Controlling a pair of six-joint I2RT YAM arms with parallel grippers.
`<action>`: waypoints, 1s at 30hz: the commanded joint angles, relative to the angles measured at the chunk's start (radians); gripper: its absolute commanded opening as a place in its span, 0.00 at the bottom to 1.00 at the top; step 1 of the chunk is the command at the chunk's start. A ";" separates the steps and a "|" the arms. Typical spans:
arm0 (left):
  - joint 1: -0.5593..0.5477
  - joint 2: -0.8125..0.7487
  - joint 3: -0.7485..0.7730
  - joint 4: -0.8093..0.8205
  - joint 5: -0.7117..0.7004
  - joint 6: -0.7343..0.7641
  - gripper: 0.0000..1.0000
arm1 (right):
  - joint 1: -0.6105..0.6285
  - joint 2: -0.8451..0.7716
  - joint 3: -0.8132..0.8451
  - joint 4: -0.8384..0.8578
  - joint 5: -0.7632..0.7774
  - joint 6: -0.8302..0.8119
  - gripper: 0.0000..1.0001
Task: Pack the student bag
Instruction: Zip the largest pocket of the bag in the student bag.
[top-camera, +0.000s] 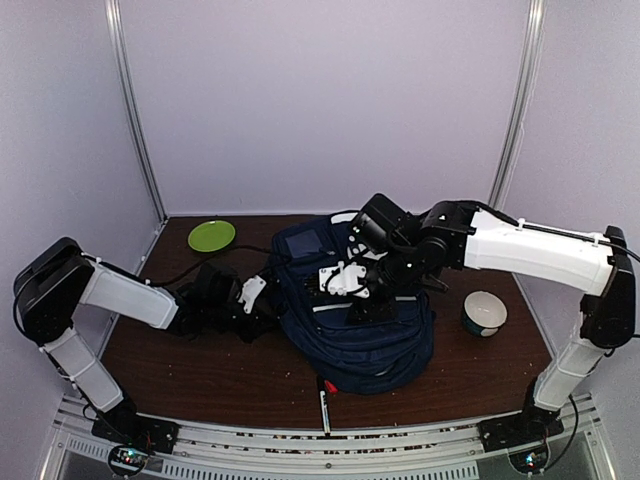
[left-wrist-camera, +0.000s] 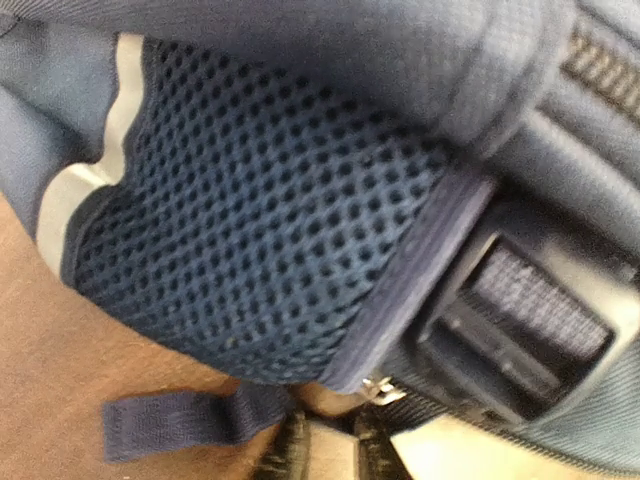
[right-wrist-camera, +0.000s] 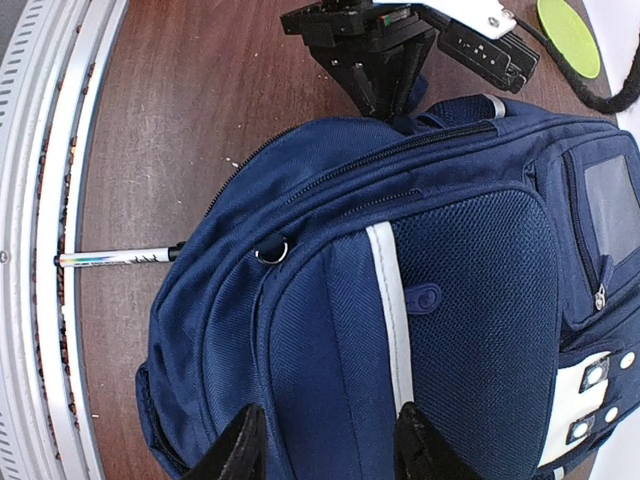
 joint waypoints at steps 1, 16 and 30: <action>0.005 0.012 0.009 0.004 -0.068 0.040 0.28 | -0.010 -0.002 -0.027 0.033 0.033 -0.003 0.44; 0.005 0.080 -0.072 0.434 0.069 0.072 0.29 | -0.010 -0.032 -0.074 0.045 0.016 0.018 0.44; 0.009 0.185 -0.034 0.412 0.045 0.059 0.34 | -0.008 -0.034 -0.079 0.040 0.008 0.021 0.45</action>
